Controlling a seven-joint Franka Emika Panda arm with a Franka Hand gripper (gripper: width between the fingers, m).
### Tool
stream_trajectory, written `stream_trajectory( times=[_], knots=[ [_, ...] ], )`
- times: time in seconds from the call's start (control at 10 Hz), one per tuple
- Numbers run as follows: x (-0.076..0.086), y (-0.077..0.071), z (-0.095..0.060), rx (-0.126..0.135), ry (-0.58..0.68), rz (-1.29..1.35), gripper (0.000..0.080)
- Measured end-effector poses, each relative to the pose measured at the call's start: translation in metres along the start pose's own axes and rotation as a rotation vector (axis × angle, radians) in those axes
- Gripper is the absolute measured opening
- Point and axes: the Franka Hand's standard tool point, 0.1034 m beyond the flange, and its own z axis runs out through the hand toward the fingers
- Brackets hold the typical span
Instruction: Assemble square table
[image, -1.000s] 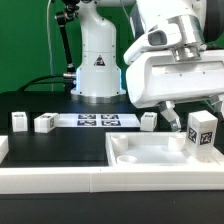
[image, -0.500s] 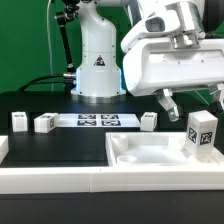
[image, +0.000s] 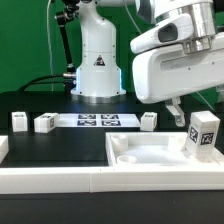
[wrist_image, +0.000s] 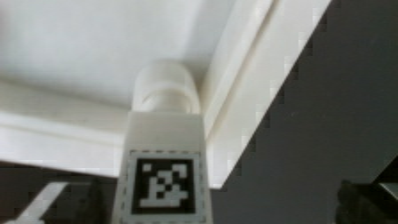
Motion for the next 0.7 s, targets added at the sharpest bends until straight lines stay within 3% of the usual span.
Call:
stream_trajectory(
  times=[0.2,0.3,0.5,0.7],
  knots=[
    [-0.0021,0.0033,-0.0046,0.034,-0.118,-0.019,0.0649],
    [-0.0091,0.0013,-0.0081,0.062,-0.235,-0.025,0.0649],
    [-0.0040,-0.0035,-0.0063,0.079,-0.305,-0.029,0.0649],
    [-0.0040,-0.0028,-0.0059,0.077,-0.302,-0.027,0.0649]
  ],
)
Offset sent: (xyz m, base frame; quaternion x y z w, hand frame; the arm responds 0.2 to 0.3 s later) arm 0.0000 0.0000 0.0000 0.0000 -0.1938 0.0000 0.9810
